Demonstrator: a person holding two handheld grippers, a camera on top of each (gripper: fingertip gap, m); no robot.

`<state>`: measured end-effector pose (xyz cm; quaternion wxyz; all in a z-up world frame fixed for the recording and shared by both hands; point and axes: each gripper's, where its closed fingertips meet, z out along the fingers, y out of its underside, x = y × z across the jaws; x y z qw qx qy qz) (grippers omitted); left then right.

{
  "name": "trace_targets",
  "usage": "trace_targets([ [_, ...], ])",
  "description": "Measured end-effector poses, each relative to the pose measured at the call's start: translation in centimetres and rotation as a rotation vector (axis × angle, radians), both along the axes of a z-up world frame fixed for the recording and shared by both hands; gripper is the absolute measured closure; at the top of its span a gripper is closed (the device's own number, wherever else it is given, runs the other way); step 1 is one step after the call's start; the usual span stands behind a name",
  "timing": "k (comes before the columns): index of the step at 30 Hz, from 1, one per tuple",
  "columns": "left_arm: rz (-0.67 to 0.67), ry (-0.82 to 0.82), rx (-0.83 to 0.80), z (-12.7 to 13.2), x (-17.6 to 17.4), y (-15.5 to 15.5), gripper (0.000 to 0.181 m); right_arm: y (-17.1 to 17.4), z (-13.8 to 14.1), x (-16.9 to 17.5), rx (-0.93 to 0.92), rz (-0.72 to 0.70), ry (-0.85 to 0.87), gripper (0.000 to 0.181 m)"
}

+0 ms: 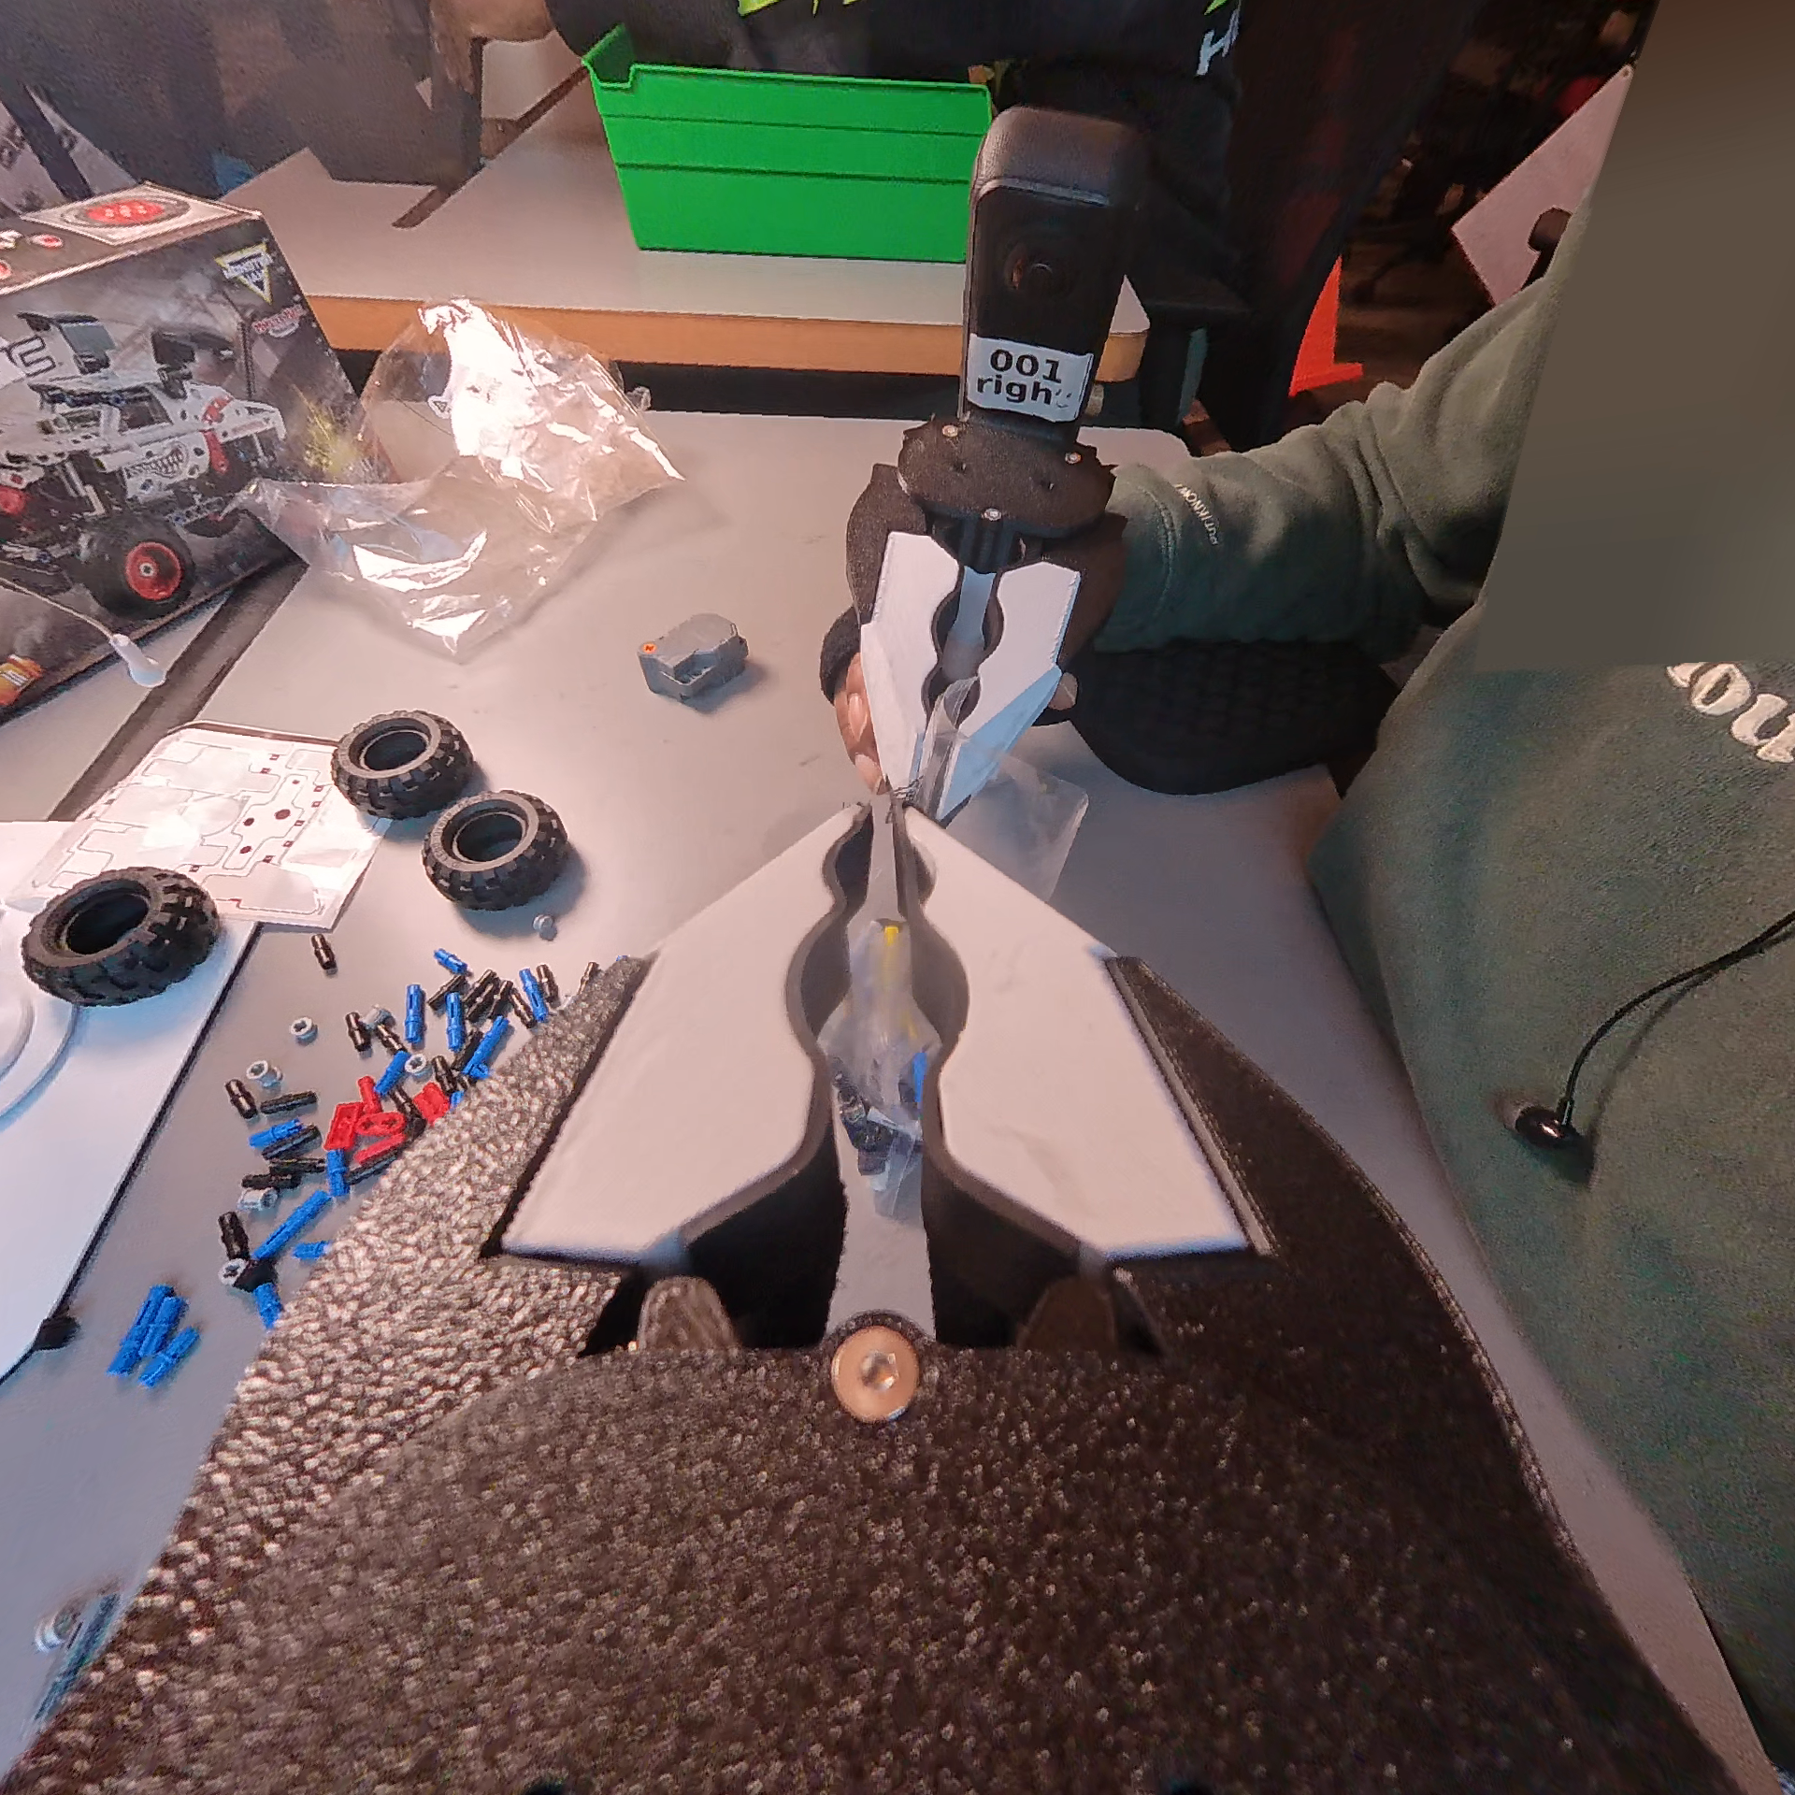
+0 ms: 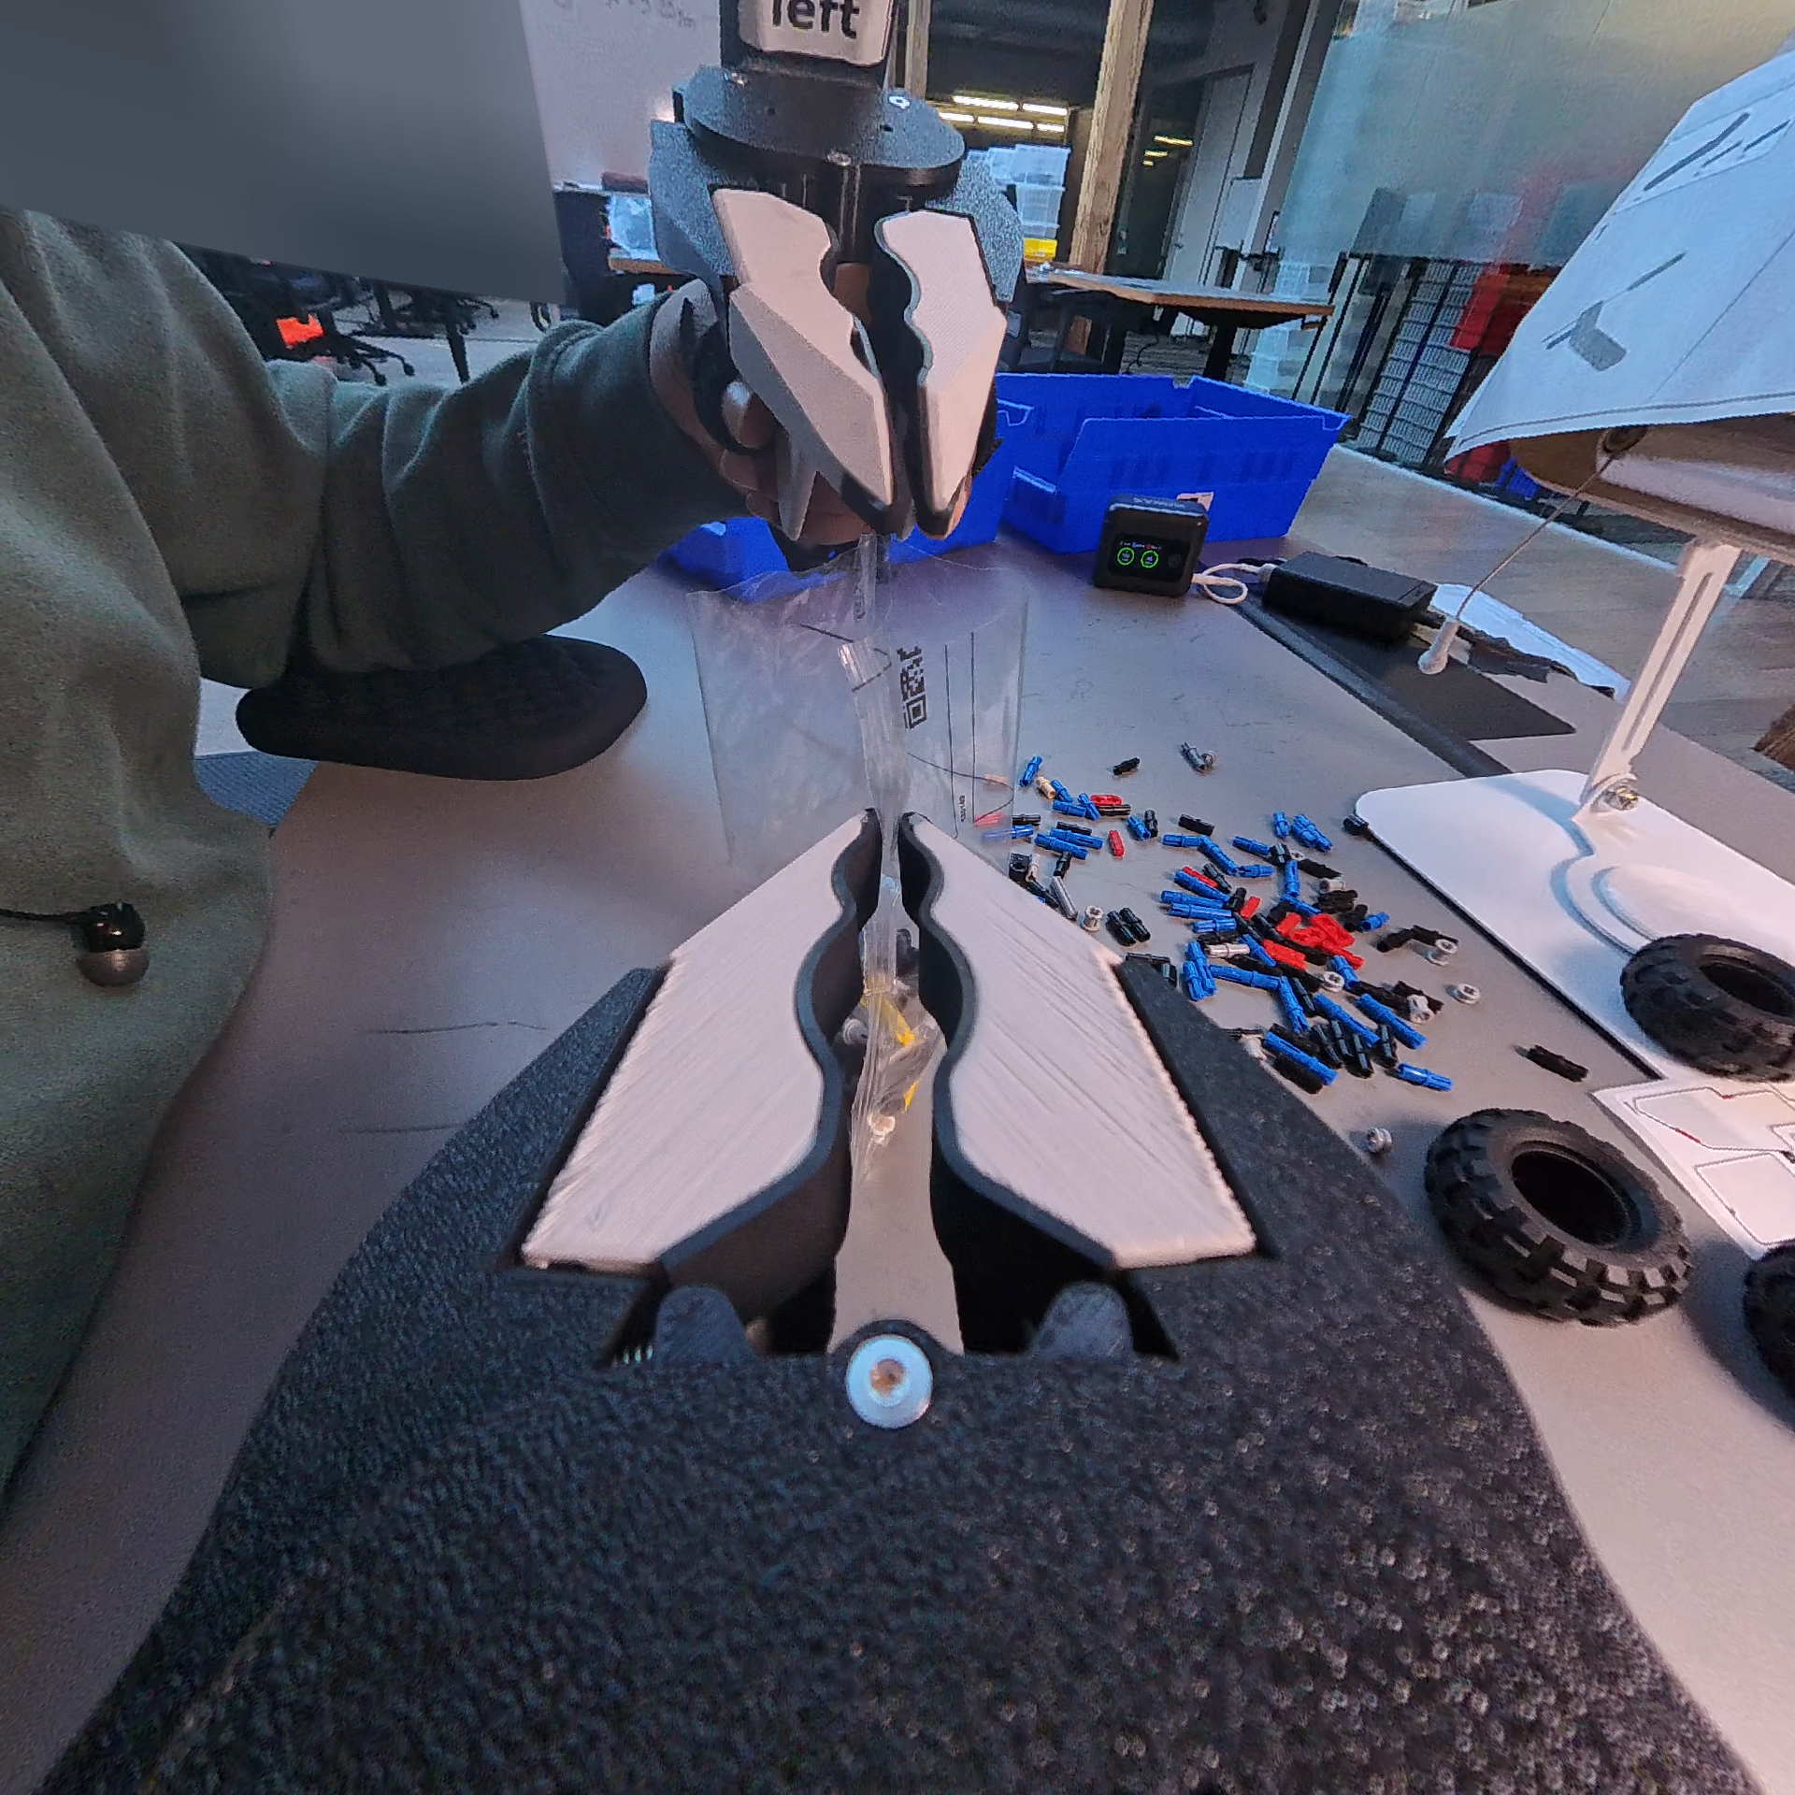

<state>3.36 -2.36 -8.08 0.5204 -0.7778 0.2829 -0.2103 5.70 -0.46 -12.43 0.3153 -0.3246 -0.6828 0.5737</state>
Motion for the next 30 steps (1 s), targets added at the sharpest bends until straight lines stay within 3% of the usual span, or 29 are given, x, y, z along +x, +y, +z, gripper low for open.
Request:
trace_targets([
  [7,0.055,-0.120,0.024,0.9,-2.8,-0.9,0.165,0.4,0.0,0.0,0.003,-0.010,0.007,0.179],
  [13,0.013,-0.198,-0.111,-3.6,-2.7,-3.1,0.146,0.5,0.0,0.0,-0.002,-0.010,0.009,0.179],
  [15,0.015,-0.113,-0.137,-5.6,-2.1,-3.5,0.150,0.4,0.0,0.1,-0.003,-0.005,0.011,0.179],
  [18,0.027,-0.012,-0.107,-5.9,-1.8,-4.0,0.160,0.1,0.1,0.3,0.003,0.011,0.017,0.179],
  [20,0.031,0.044,-0.135,-6.8,-1.5,-4.2,0.157,-0.1,0.1,0.4,0.010,0.022,0.024,0.179],
  [24,0.081,0.041,-0.147,-8.9,-0.9,-2.9,0.155,-0.8,0.0,0.7,0.007,0.057,0.029,0.179],
  [28,0.057,0.007,-0.121,-8.8,0.0,-2.5,0.181,-1.0,0.2,1.1,0.030,0.072,0.042,0.179],
  [30,0.039,0.001,-0.103,-8.3,-0.1,-3.1,0.181,-0.6,1.0,1.5,0.008,0.080,0.056,0.179],
])
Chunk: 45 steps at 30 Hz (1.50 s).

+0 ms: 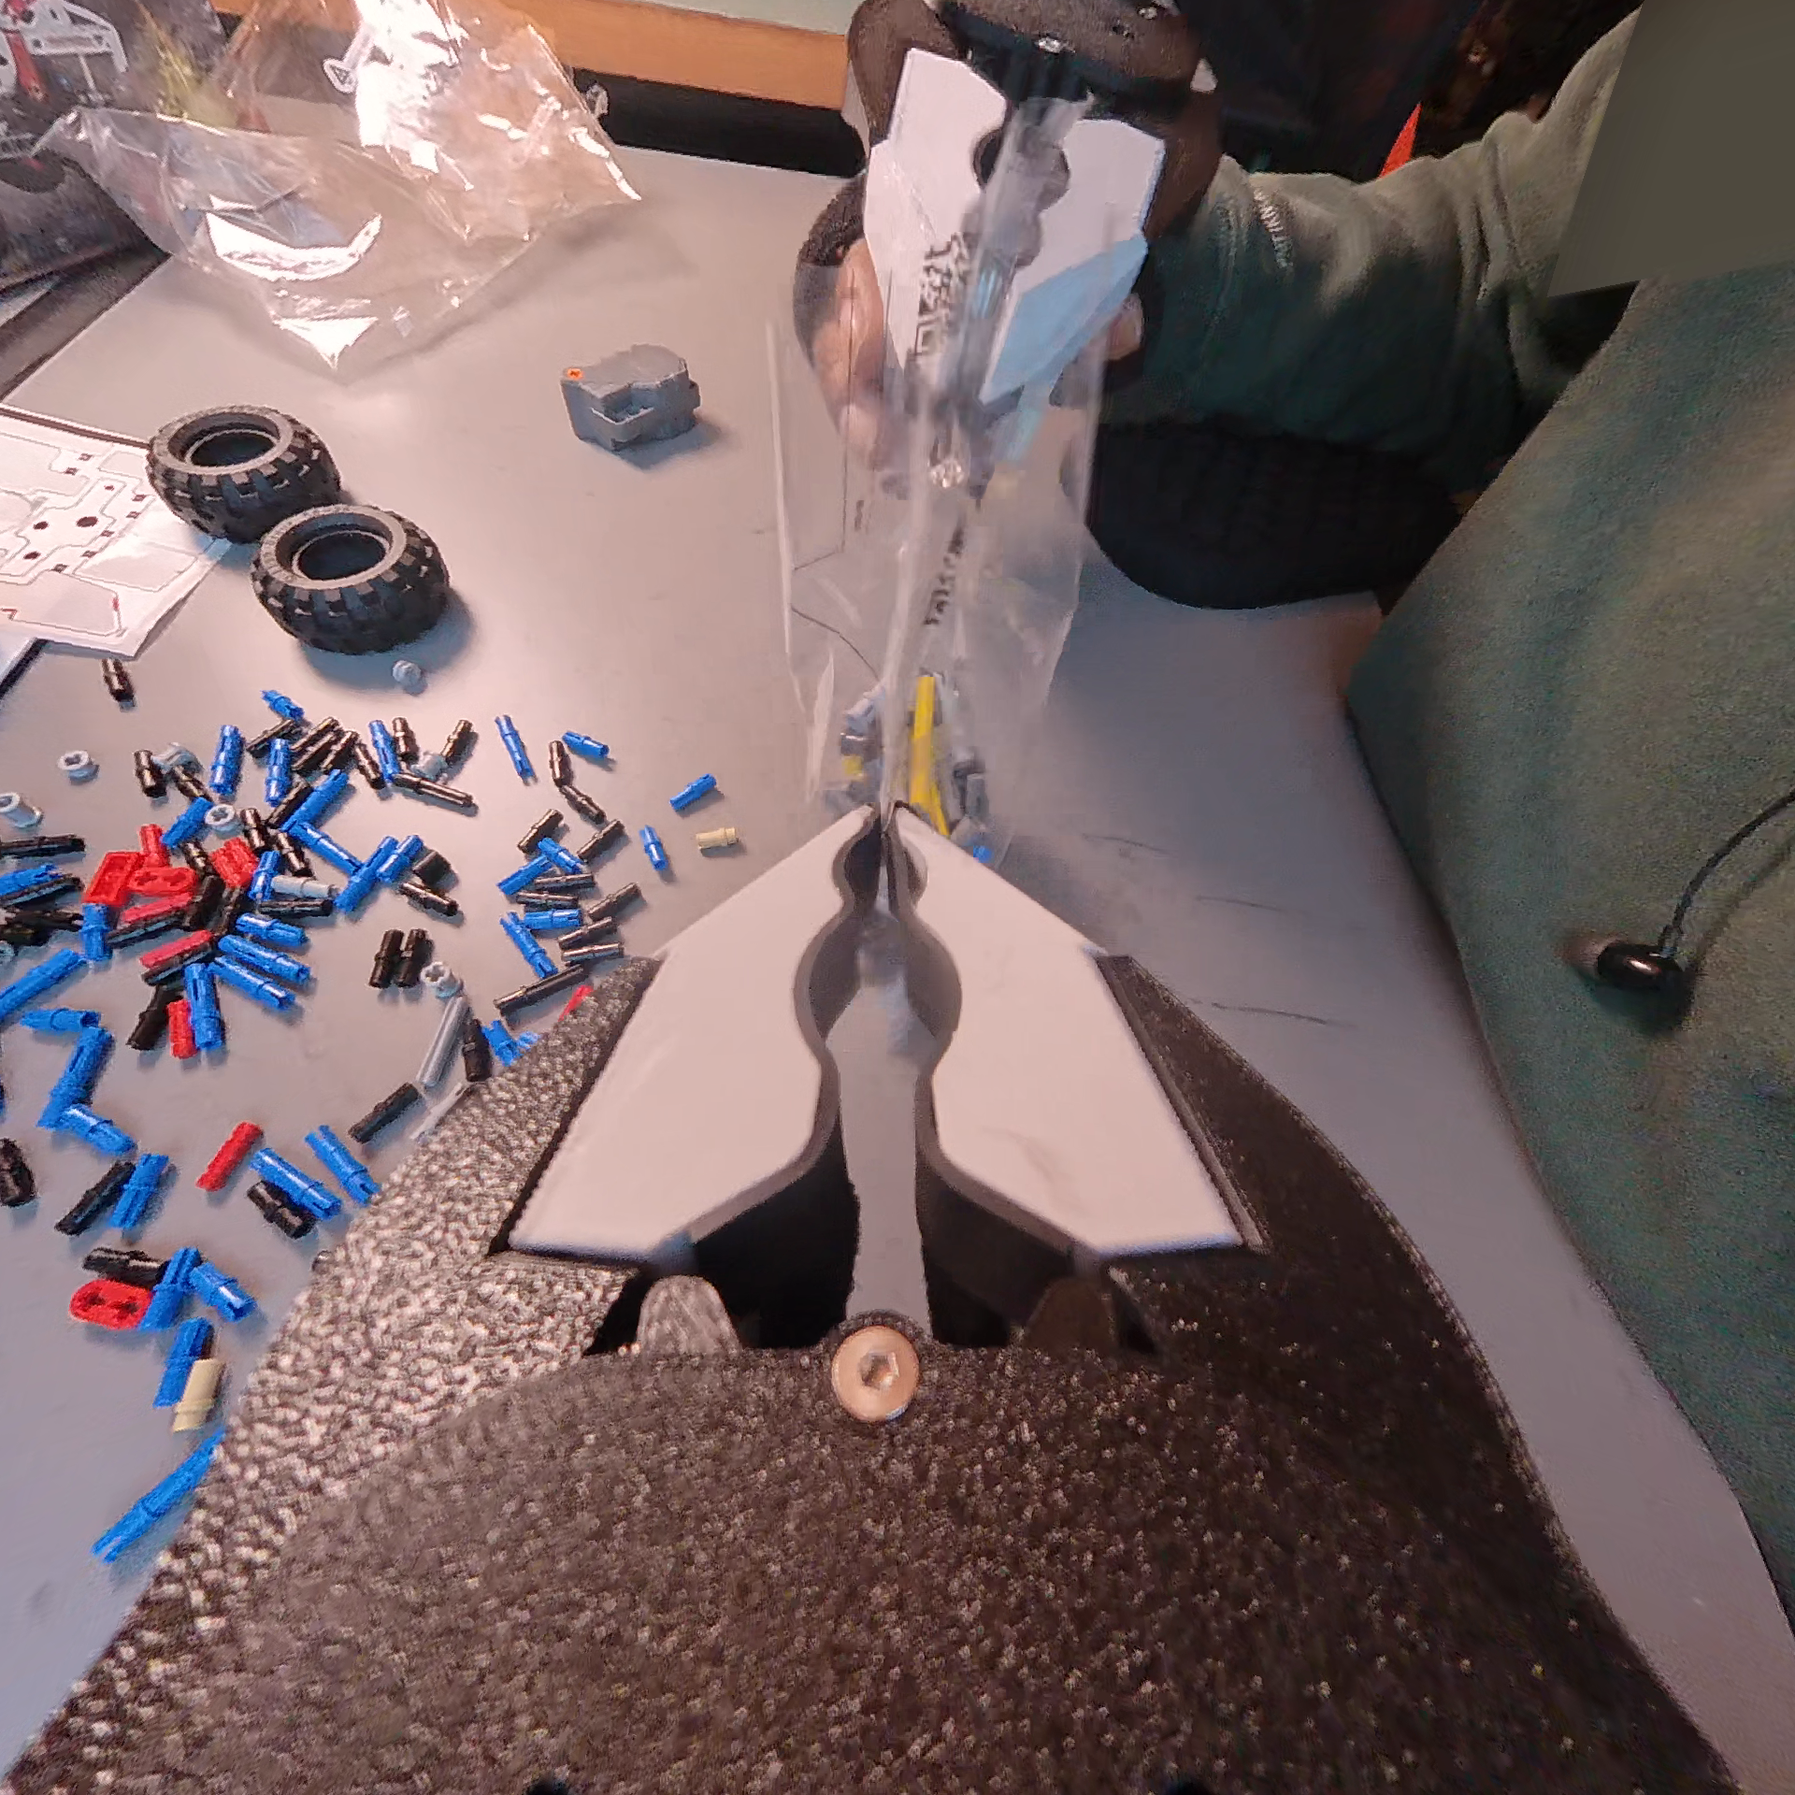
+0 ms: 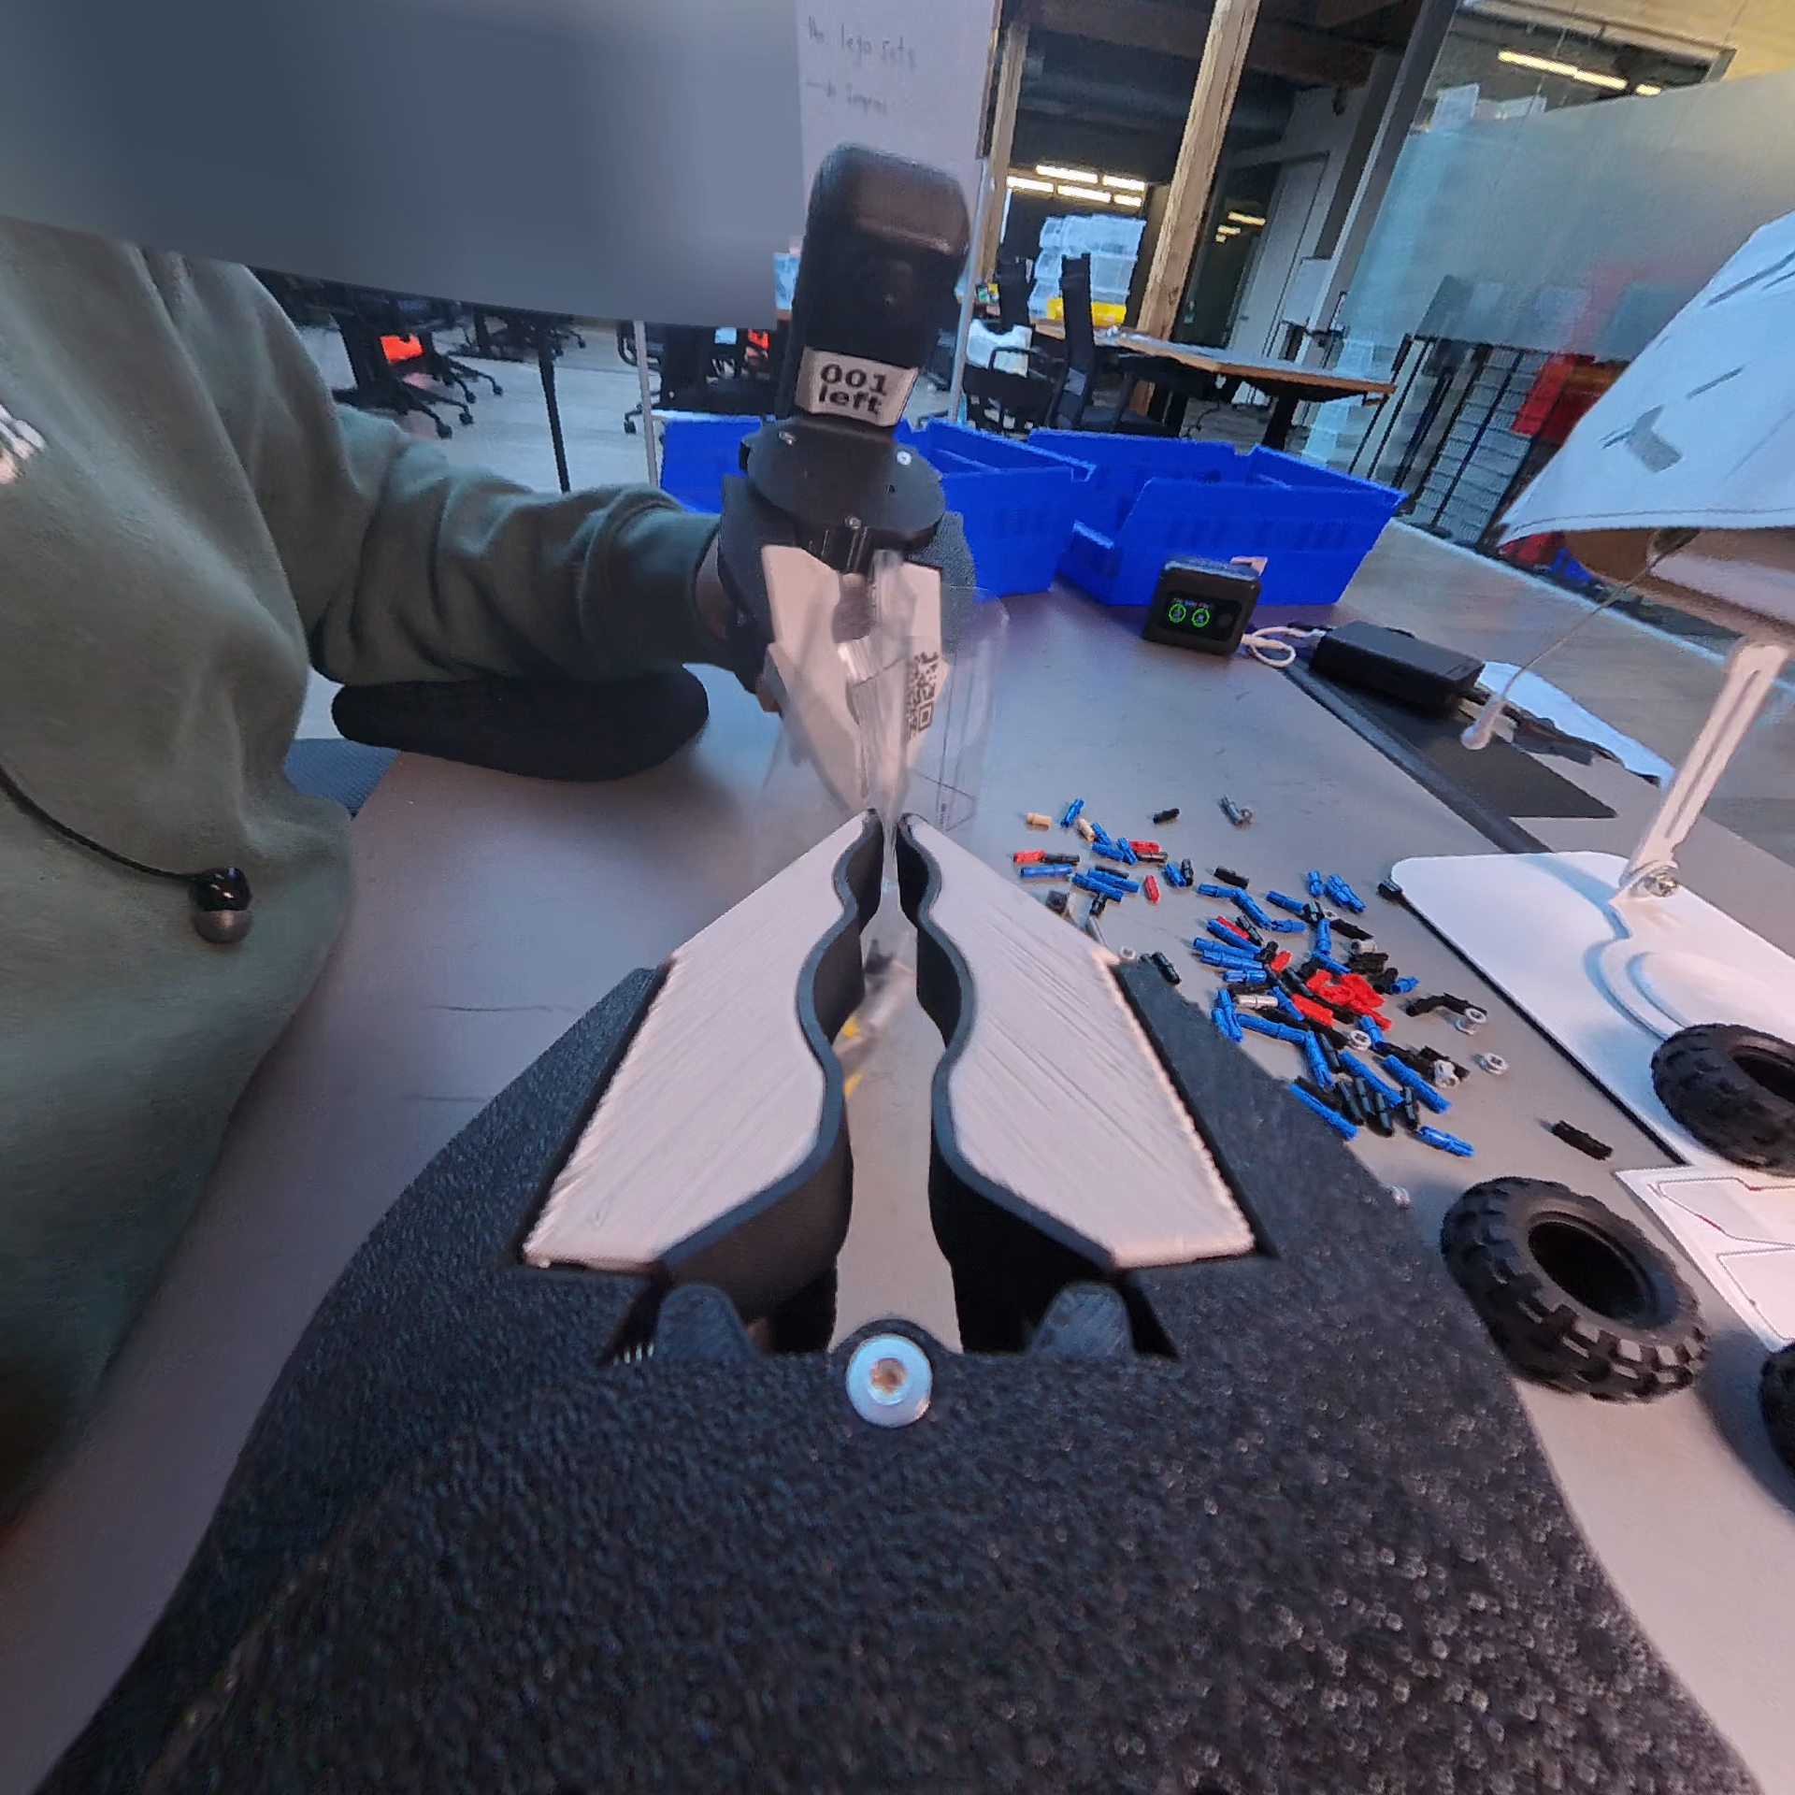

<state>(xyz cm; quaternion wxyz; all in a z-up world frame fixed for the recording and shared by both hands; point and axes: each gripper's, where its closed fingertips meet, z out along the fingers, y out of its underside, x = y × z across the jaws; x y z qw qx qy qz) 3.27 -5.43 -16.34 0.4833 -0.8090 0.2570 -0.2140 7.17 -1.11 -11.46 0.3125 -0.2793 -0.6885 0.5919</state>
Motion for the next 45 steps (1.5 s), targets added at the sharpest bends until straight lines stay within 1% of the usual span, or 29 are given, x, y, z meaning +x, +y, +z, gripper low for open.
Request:
trace_targets([
  [2,0.003,-0.055,0.019,0.8,-0.3,-0.6,0.181,0.6,0.7,0.4,-0.031,0.003,0.000,0.181],
  [3,0.008,-0.072,0.020,0.8,-0.4,-0.8,0.181,0.9,0.3,0.3,-0.019,-0.015,-0.026,0.181],
  [5,0.019,-0.030,-0.034,-1.0,-0.4,-1.0,0.181,0.8,-2.3,0.2,0.062,-0.014,-0.120,0.180],
  [6,0.030,-0.017,-0.031,-1.3,-0.3,-0.9,0.181,0.7,-2.5,0.1,0.061,-0.018,-0.116,0.180],
  [9,0.044,-0.054,0.046,1.0,-0.5,-1.1,0.181,0.7,0.2,0.3,-0.071,0.002,-0.049,0.177],
  [10,0.049,-0.043,0.050,1.1,-0.7,-1.2,0.181,0.8,0.3,0.2,-0.078,-0.004,-0.053,0.176],
  [12,0.043,-0.006,0.008,-0.4,-0.7,-1.3,0.181,0.7,-1.5,0.0,-0.019,0.004,-0.109,0.174],
  [13,0.039,-0.001,0.000,-0.8,-0.6,-1.3,0.181,0.7,-2.2,-0.2,-0.002,0.008,-0.127,0.170],
  [15,0.019,-0.028,0.014,-0.3,-0.3,-1.6,0.181,1.6,-1.7,-1.0,-0.018,0.000,-0.118,0.160],
  [17,0.013,-0.037,0.024,0.3,-0.5,-1.9,0.181,3.5,-0.8,-2.4,-0.020,-0.021,-0.121,0.160],
  [19,0.012,-0.029,0.024,0.3,-0.8,-2.4,0.181,5.3,-0.5,-3.8,-0.014,0.001,-0.160,0.162],
  [21,0.003,-0.019,0.029,0.1,-1.0,-2.9,0.181,6.8,-1.7,-5.8,0.070,0.012,-0.227,0.163],
  [24,-0.010,-0.031,0.029,0.0,-1.0,-3.7,0.181,7.9,-5.7,-9.1,0.354,0.033,-0.326,0.165],
  [26,-0.007,-0.040,0.026,-0.1,-1.0,-3.9,0.181,7.6,-8.1,-10.2,0.506,0.108,-0.398,0.165],
  [28,-0.006,-0.046,0.022,-0.2,-1.0,-4.0,0.181,7.6,-9.9,-11.1,0.628,0.166,-0.462,0.165],
  [30,-0.009,-0.052,0.019,-0.3,-0.9,-4.1,0.181,7.8,-11.0,-11.6,0.698,0.217,-0.518,0.165],
  [35,-0.024,-0.070,0.005,-0.7,-0.6,-4.2,0.181,7.6,-12.5,-11.4,0.785,0.330,-0.630,0.164],
  [39,-0.029,-0.073,0.005,-0.7,-0.5,-4.2,0.181,7.6,-12.7,-11.2,0.779,0.345,-0.662,0.177],
  [43,-0.011,-0.078,0.016,-0.5,-0.6,-3.9,0.181,7.5,-12.4,-11.3,0.748,0.325,-0.648,0.178],
  [44,-0.003,-0.080,0.020,-0.4,-0.6,-3.8,0.181,6.9,-11.4,-11.4,0.701,0.323,-0.614,0.178],
  [45,0.005,-0.082,0.025,-0.3,-0.7,-3.7,0.181,5.9,-9.7,-11.4,0.627,0.327,-0.570,0.178],
])
